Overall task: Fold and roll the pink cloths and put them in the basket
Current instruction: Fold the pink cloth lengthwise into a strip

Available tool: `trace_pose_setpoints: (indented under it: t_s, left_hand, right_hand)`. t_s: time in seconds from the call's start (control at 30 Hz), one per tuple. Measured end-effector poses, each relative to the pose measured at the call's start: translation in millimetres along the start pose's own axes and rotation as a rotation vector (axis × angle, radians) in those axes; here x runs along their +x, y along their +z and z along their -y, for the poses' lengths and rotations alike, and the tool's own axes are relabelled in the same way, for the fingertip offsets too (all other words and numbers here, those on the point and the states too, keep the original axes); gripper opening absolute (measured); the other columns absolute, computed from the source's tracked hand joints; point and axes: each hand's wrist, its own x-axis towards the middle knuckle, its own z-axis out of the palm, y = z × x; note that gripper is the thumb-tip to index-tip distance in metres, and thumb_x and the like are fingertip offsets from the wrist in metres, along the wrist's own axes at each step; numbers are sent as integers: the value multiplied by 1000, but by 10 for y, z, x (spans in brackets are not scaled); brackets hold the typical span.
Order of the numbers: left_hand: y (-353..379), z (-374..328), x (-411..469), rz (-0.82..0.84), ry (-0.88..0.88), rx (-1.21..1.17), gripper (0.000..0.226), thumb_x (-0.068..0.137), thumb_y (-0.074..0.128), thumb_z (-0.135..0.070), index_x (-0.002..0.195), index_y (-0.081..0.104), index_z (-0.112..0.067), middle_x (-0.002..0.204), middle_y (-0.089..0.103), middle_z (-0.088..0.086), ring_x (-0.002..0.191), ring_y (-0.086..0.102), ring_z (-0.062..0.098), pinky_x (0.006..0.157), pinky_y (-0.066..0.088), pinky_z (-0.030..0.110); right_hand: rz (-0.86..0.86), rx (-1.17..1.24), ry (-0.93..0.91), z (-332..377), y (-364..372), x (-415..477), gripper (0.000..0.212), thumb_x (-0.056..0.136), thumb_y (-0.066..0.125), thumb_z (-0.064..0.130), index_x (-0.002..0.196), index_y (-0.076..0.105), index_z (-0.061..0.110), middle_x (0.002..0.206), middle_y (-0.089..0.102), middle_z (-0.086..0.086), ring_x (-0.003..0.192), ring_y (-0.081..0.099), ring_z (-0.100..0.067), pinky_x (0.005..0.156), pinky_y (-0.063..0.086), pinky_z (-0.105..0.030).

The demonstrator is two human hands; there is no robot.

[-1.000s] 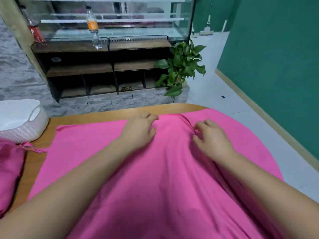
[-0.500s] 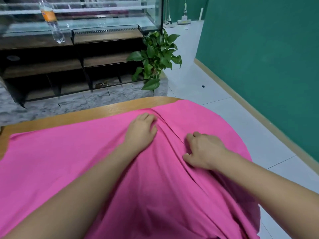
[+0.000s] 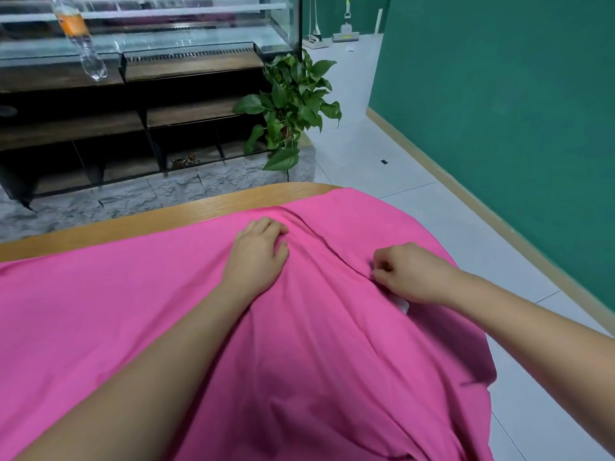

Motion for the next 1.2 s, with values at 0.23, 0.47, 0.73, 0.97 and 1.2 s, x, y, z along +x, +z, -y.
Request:
trace_pose_setpoints:
  t_s: [0.23, 0.47, 0.73, 0.97, 1.2]
  left_hand:
    - [20, -1, -3, -21, 6, 21, 25, 95, 61, -25, 119, 67, -21, 116, 61, -5, 108, 55, 24, 91, 47, 44]
    - [24, -3, -4, -35, 18, 24, 25, 95, 62, -24, 118, 67, -20, 115, 62, -4, 108, 56, 25, 90, 47, 44]
    - [31, -2, 2, -44, 18, 32, 22, 95, 61, -24, 117, 67, -21, 115, 62, -6, 106, 56, 23, 89, 47, 43]
    - [32, -16, -2, -42, 20, 37, 23, 95, 59, -24, 117, 66, -20, 115, 62, -4, 107, 56, 24, 90, 48, 45]
    - [13, -28, -9, -37, 21, 44, 24, 95, 57, -25, 117, 66, -20, 115, 62, -4, 107, 57, 25, 91, 49, 46]
  right_hand:
    - [-80, 83, -293, -18, 174, -247, 20, 96, 64, 21, 104, 47, 29, 104, 42, 7, 71, 50, -16, 70, 46, -40]
    - [-8, -30, -198, -51, 216, -352, 18, 93, 59, 35, 99, 45, 26, 100, 55, 5, 86, 56, -23, 71, 45, -37]
    - [-69, 121, -47, -367, 57, -310, 16, 89, 66, 30, 82, 52, 28, 78, 64, 11, 77, 62, -18, 71, 53, -39]
    - [-5, 8, -193, -153, 241, -433, 29, 89, 65, 53, 89, 52, 27, 87, 58, 13, 81, 57, -17, 72, 51, -38]
    - [-125, -66, -105, -98, 398, -365, 17, 97, 48, 39, 93, 44, 23, 100, 64, -6, 90, 62, -34, 70, 47, -39]
